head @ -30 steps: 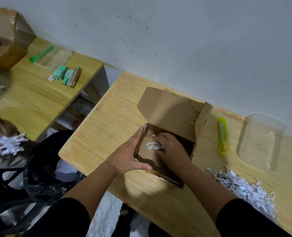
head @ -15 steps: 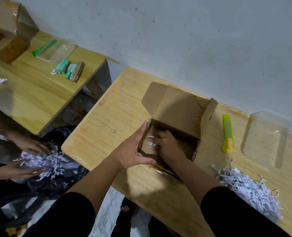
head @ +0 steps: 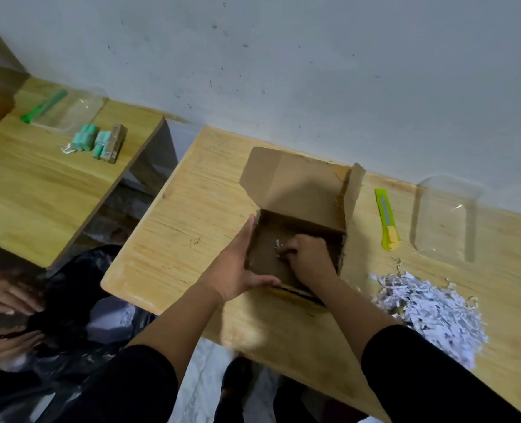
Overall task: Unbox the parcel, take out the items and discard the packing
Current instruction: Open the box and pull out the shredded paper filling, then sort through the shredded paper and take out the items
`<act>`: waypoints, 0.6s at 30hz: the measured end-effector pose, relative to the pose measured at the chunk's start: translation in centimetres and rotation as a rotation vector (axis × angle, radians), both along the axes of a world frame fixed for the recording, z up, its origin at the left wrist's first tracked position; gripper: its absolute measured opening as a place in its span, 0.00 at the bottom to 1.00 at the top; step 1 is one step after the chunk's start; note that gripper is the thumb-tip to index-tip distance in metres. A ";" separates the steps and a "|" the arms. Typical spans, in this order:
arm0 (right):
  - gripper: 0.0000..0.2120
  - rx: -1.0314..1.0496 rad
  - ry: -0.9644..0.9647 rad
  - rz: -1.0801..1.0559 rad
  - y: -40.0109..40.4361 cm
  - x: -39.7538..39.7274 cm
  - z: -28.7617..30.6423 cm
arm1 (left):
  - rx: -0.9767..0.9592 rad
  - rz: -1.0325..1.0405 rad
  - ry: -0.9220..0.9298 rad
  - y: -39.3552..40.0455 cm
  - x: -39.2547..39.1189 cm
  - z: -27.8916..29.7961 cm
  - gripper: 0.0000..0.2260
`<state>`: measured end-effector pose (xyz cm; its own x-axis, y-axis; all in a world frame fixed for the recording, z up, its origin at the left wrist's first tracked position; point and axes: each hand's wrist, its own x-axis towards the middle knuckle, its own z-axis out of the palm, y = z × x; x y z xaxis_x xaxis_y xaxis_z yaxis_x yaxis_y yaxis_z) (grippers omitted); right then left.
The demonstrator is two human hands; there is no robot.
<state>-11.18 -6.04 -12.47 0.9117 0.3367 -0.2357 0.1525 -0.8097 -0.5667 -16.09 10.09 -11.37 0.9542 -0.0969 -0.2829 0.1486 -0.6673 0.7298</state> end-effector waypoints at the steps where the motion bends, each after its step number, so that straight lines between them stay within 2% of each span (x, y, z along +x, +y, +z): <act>1: 0.09 0.041 -0.003 -0.076 -0.3 -0.3 0.5 | 0.034 -0.017 -0.037 -0.1 0.0 0.1 0.56; 3: 0.08 0.098 -0.025 -0.209 -1.1 -1.0 1.6 | 0.073 -0.032 -0.066 -0.1 0.1 0.2 0.56; 7: 0.06 0.197 -0.136 -0.467 -2.8 -2.3 3.7 | 0.007 -0.061 -0.070 0.0 0.0 -0.1 0.56; 10: 0.06 0.266 -0.147 -0.673 -4.4 -3.8 4.6 | -0.017 -0.082 -0.059 0.2 0.0 -0.3 0.56; 15: 0.06 0.117 -0.182 -0.805 -7.3 -6.1 4.3 | -0.075 -0.101 -0.055 0.4 0.3 -0.4 0.56; 18: 0.09 0.053 -0.166 -0.849 -8.4 -6.9 4.2 | -0.080 -0.118 -0.069 0.4 0.4 -0.6 0.55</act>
<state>-18.07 -14.47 -8.29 0.8807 -0.4668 -0.0801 -0.4074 -0.6604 -0.6308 -15.73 10.46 -11.95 0.9518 -0.2288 -0.2042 0.0209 -0.6161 0.7874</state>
